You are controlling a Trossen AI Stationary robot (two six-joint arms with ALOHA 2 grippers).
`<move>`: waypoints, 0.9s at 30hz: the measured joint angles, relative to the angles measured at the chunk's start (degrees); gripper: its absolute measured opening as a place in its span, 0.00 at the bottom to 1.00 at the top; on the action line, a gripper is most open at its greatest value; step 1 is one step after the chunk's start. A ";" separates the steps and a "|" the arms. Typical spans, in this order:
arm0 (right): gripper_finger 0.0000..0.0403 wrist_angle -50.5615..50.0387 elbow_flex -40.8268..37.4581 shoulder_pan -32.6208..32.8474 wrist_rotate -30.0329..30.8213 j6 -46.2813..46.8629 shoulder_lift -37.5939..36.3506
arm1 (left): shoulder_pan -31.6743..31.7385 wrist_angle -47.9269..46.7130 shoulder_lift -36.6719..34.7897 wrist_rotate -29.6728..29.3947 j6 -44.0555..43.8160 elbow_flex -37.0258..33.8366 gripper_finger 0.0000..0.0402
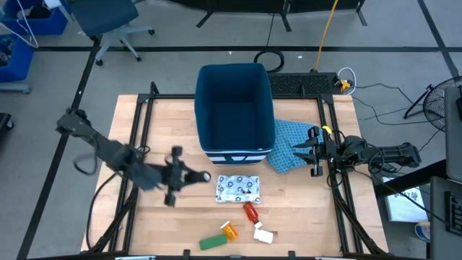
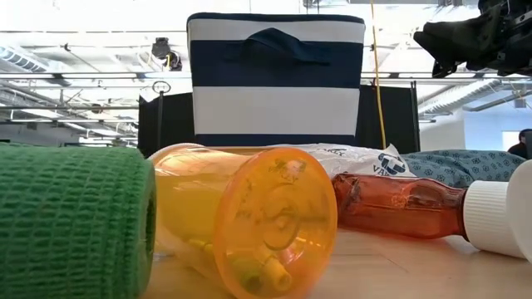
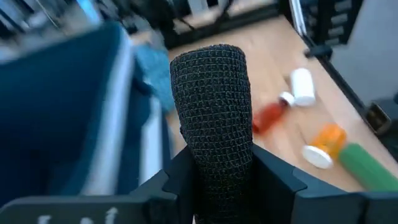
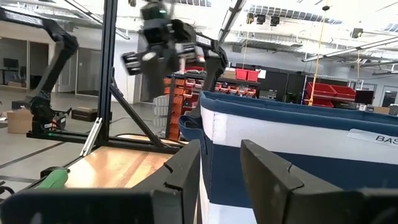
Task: Pick & place medical supplies in basket/bin
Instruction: Put the black bandage into the blue bin
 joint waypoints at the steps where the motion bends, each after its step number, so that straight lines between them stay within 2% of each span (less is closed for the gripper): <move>1: 0.26 -0.01 0.02 -0.01 0.00 0.01 0.00 | 0.93 3.03 -2.86 0.48 1.49 -2.53 0.32; 4: 0.26 -0.26 0.01 -0.01 0.00 0.71 0.00 | 2.91 13.24 -12.93 5.57 5.30 -13.18 0.32; 7: 0.26 -0.62 0.00 0.00 0.00 1.90 0.04 | 4.60 27.26 -21.99 11.98 7.91 -23.91 0.32; 11: 0.26 -0.92 0.01 -0.01 0.00 1.89 0.30 | 6.10 40.38 -30.83 13.28 9.77 -35.77 0.32; 15: 0.26 -0.94 0.00 0.00 0.00 1.64 0.44 | 7.71 49.72 -36.25 12.77 10.67 -44.58 0.32; 19: 0.26 -0.92 0.02 -0.01 0.00 1.62 0.57 | 9.93 50.49 -40.14 11.00 8.97 -48.90 0.32; 22: 0.26 -0.95 0.02 -0.02 0.00 1.54 0.63 | 12.24 50.27 -41.14 4.06 3.63 -48.94 0.32; 24: 0.26 -0.97 0.02 -0.01 -0.02 1.52 0.63 | 14.01 48.89 -41.11 1.20 -0.08 -46.76 0.32; 27: 0.27 -0.96 0.01 -0.01 -0.01 1.50 0.63 | 16.92 42.65 -39.75 2.45 -2.98 -39.99 0.32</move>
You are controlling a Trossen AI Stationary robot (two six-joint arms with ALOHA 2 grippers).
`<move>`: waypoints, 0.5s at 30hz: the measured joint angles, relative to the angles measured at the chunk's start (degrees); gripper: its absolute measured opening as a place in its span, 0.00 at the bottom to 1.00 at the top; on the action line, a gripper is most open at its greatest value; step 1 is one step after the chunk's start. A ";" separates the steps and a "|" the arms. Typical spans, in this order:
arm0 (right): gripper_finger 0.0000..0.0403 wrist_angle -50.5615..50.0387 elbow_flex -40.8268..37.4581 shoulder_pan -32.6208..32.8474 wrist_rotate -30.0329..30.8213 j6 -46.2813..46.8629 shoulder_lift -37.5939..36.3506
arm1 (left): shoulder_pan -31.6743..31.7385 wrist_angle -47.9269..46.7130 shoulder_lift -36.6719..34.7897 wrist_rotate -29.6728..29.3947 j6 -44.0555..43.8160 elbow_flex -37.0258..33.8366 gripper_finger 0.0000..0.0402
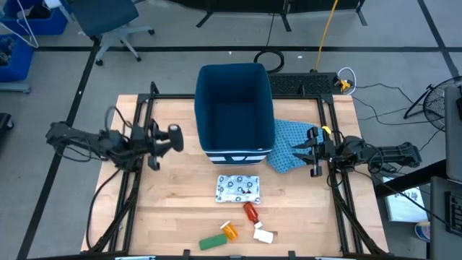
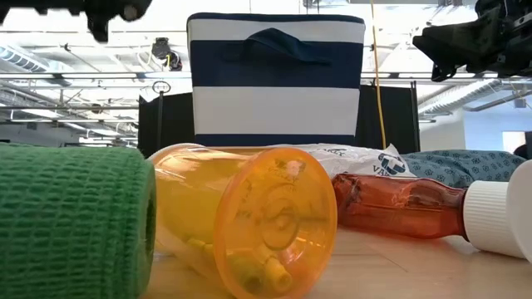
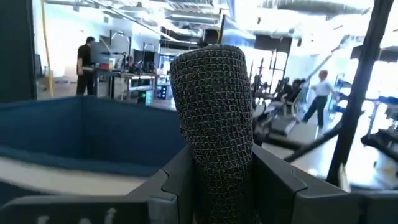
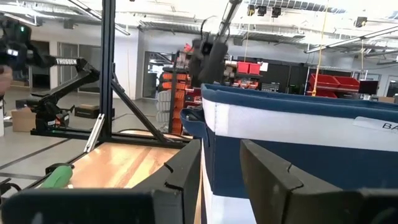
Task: Pick & place medical supplies in basket/bin
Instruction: Put the black bandage into the blue bin
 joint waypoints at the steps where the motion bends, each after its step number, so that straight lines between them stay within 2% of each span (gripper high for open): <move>1: 0.27 -0.01 0.01 0.01 0.00 -0.01 0.00 | 1.11 -2.39 1.27 0.11 -0.56 3.02 0.32; 4: 0.26 -0.02 0.00 0.01 0.00 -0.01 0.00 | 4.71 -12.22 7.36 0.73 -1.29 13.55 0.32; 7: 0.26 -0.32 0.01 0.01 0.01 0.01 0.00 | 9.58 -22.14 16.68 3.38 -0.15 26.33 0.32; 15: 0.25 -1.17 0.01 -0.01 0.01 0.01 0.00 | 23.66 -41.85 47.20 21.38 11.23 62.40 0.32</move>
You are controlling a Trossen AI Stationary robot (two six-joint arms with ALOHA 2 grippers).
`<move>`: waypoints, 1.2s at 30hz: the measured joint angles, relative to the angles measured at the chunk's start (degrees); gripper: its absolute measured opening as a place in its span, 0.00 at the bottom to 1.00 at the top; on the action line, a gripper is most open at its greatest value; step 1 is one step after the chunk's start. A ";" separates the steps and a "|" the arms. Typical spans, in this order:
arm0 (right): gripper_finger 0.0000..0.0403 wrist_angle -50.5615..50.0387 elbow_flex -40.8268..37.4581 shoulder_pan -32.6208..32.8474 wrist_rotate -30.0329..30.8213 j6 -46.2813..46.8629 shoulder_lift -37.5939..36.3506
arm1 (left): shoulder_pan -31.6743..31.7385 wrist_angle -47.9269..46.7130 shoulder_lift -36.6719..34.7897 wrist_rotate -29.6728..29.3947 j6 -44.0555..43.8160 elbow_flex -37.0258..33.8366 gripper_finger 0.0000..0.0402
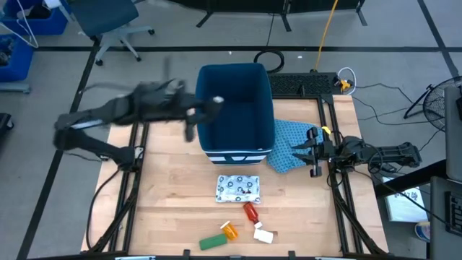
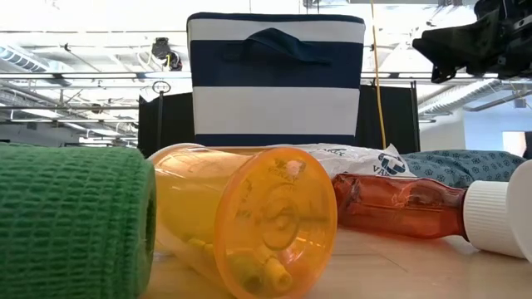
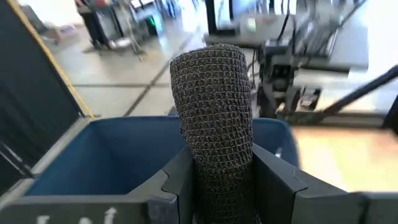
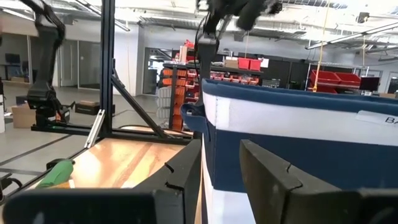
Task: Pick & place medical supplies in basket/bin
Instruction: Put the black bandage into the blue bin
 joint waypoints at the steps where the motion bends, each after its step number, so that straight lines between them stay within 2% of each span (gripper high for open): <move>1: 0.25 -0.20 0.00 0.01 0.00 0.00 0.00 | 1.59 -2.47 3.57 2.11 1.61 4.37 0.32; 6: 0.25 -0.74 0.00 0.00 -0.01 0.00 0.00 | 6.94 -13.26 20.08 8.38 11.26 20.99 0.32; 9: 0.25 -0.98 0.00 0.01 0.00 -0.10 0.00 | 8.68 -19.01 27.76 8.03 14.99 27.25 0.32; 12: 0.25 -1.12 0.00 -0.01 0.00 -0.15 0.00 | 9.81 -23.51 32.88 5.53 17.77 30.06 0.32; 16: 0.25 -2.29 0.00 0.00 0.00 -0.20 0.02 | 10.08 -27.34 37.27 4.75 18.32 29.08 0.32; 22: 0.25 -3.66 0.00 0.01 0.00 -0.22 0.02 | 8.93 -30.05 39.34 4.73 17.28 25.41 0.32; 29: 0.25 -3.59 0.00 0.01 0.00 -0.04 0.02 | 7.70 -27.66 39.30 6.28 16.25 18.42 0.32; 36: 0.25 -3.55 0.00 0.01 0.00 -0.04 0.02 | 7.01 -20.15 39.28 8.18 15.40 8.78 0.32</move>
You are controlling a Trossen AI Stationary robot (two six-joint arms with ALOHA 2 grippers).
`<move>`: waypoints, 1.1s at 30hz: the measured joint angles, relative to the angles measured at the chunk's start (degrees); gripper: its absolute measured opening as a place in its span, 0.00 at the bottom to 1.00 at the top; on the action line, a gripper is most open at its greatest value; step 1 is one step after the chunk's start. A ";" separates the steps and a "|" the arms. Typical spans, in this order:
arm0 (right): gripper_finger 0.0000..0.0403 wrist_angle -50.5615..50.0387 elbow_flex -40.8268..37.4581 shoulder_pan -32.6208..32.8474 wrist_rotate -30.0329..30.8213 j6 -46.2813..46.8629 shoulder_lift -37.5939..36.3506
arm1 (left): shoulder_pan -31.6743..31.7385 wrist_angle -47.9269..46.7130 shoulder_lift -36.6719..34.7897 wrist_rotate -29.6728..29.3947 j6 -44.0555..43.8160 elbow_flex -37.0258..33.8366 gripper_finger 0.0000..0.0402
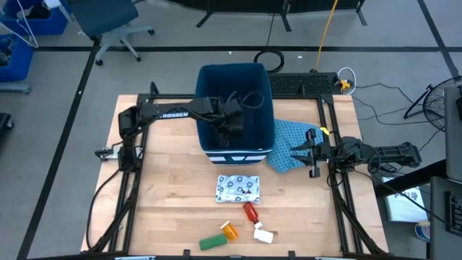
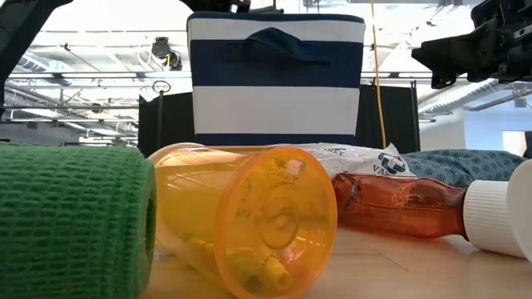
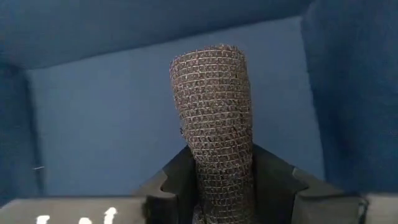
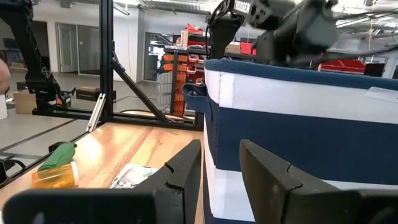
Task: Pick & place medical supplies in basket/bin
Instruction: Put the black bandage into the blue bin
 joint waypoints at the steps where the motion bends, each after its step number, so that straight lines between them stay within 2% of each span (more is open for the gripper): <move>1: 0.25 0.00 0.00 0.00 0.00 0.00 0.00 | -0.17 1.33 0.00 0.08 -0.01 -1.56 0.32; 7: 0.25 0.00 0.00 0.00 0.17 -1.11 0.00 | -0.78 6.56 0.02 0.11 0.22 -8.95 0.32; 14: 0.25 0.02 0.00 0.00 0.20 -1.70 0.00 | -0.80 10.74 0.01 3.44 1.07 -14.68 0.32; 26: 0.25 0.02 0.00 -0.01 0.21 -1.71 0.00 | -1.01 12.90 0.02 3.15 0.85 -15.72 0.33; 29: 0.25 0.02 0.00 0.00 0.22 -1.70 0.00 | -1.62 13.39 0.02 1.58 0.86 -14.27 0.38; 33: 0.25 0.02 0.00 0.00 0.22 -1.71 0.00 | -2.02 13.70 0.02 1.09 0.83 -12.11 0.52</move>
